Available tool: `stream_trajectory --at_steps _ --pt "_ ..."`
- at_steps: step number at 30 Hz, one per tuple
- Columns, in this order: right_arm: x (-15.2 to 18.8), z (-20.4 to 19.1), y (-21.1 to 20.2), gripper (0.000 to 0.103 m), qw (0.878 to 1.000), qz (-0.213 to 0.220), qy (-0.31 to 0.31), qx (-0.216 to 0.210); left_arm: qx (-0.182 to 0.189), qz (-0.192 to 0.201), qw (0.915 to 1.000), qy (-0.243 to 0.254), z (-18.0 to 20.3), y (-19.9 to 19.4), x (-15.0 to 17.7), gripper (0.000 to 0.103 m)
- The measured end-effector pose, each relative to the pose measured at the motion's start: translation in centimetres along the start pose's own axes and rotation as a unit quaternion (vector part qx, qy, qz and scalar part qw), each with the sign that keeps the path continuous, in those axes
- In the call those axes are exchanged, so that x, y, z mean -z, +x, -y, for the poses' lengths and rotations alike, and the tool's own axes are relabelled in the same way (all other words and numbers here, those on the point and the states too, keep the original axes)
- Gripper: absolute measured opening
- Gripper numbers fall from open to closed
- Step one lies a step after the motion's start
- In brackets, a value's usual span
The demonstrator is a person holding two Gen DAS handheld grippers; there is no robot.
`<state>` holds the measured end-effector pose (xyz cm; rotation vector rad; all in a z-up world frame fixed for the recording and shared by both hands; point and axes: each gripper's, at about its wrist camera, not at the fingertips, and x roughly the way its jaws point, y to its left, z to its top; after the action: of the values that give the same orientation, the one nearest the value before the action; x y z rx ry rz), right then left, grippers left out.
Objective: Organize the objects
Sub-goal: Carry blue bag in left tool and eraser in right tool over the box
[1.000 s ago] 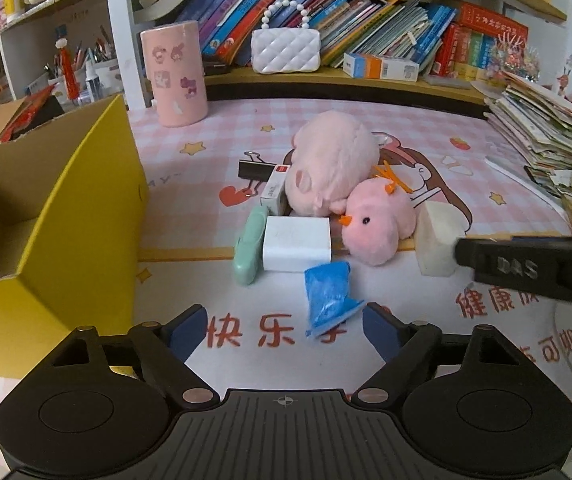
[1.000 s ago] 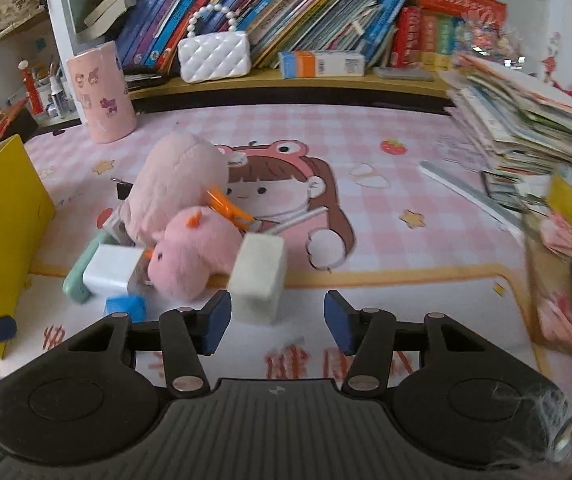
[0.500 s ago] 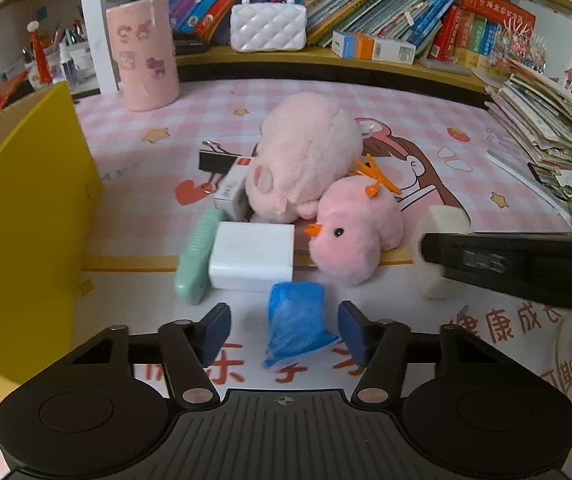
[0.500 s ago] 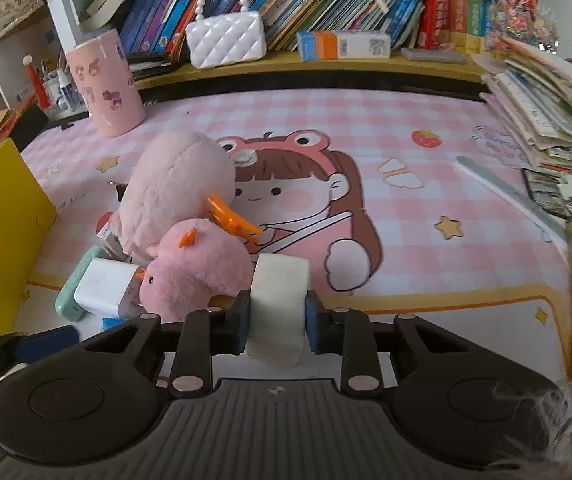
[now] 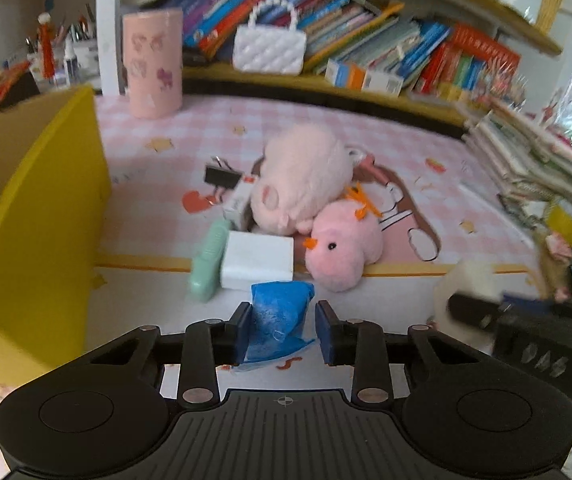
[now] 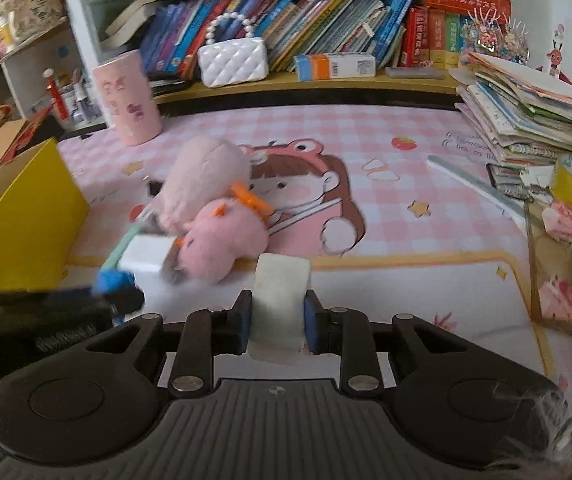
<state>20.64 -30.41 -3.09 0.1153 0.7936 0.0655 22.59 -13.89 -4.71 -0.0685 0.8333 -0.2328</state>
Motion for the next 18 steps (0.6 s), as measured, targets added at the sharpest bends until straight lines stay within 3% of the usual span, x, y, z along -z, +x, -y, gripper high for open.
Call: stream_trajectory --at_steps 8,18 --pt "3.0 -4.4 -2.6 0.024 1.0 -0.013 -0.019 -0.017 0.014 0.012 0.9998 -0.007 -2.4 -5.1 2.6 0.032" --pt "6.9 -11.0 -5.2 0.024 0.998 -0.026 -0.041 -0.036 0.001 0.017 0.9995 -0.028 -8.0 -10.0 5.9 0.032"
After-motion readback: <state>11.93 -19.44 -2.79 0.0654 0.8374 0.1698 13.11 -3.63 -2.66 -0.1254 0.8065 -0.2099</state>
